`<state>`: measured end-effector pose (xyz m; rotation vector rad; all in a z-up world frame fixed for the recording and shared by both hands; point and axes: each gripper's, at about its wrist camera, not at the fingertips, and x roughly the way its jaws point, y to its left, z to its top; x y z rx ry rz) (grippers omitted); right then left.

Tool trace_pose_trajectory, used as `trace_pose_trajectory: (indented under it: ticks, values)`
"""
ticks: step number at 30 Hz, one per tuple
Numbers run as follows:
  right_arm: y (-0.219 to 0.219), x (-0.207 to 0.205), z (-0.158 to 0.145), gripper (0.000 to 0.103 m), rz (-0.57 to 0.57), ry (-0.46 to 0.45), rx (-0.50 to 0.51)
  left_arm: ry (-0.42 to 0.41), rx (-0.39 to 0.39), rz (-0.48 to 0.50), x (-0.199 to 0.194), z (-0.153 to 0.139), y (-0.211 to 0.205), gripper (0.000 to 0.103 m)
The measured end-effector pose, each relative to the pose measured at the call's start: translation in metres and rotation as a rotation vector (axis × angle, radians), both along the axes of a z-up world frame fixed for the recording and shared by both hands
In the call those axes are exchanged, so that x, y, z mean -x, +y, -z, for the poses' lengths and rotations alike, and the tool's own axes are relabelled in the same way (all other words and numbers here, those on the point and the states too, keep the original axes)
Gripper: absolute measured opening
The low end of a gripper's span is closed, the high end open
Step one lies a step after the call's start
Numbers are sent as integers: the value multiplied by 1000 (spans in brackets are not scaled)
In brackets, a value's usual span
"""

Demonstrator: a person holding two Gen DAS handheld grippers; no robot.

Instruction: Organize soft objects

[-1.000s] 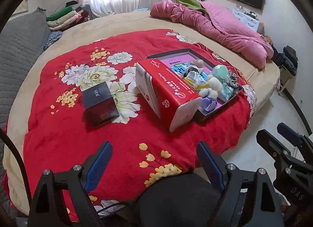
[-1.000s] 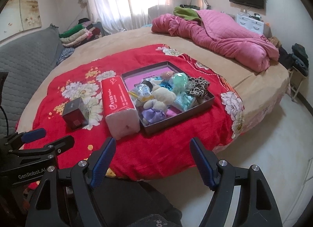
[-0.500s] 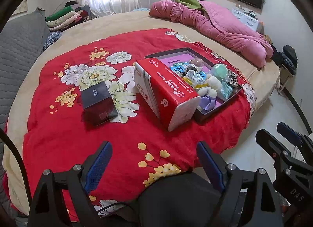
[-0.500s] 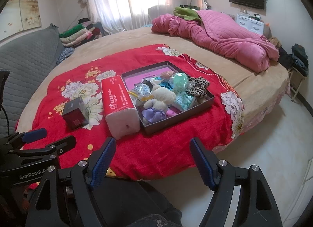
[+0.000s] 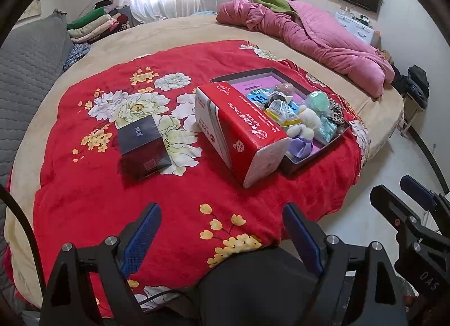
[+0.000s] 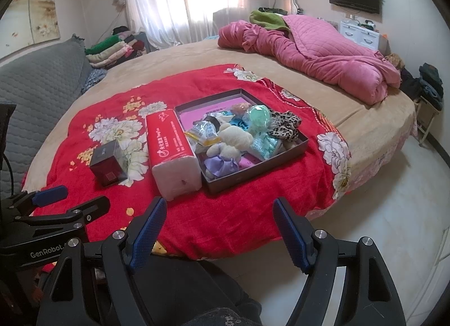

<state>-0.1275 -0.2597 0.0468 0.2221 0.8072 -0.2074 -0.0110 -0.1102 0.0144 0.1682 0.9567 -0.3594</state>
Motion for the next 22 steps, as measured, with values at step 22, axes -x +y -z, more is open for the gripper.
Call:
trace_pose_trajectory:
  ticks: [22]
  values:
    - [-2,-1,0,79,1,3,-1,26,-10,-3,-3,9,-1,87]
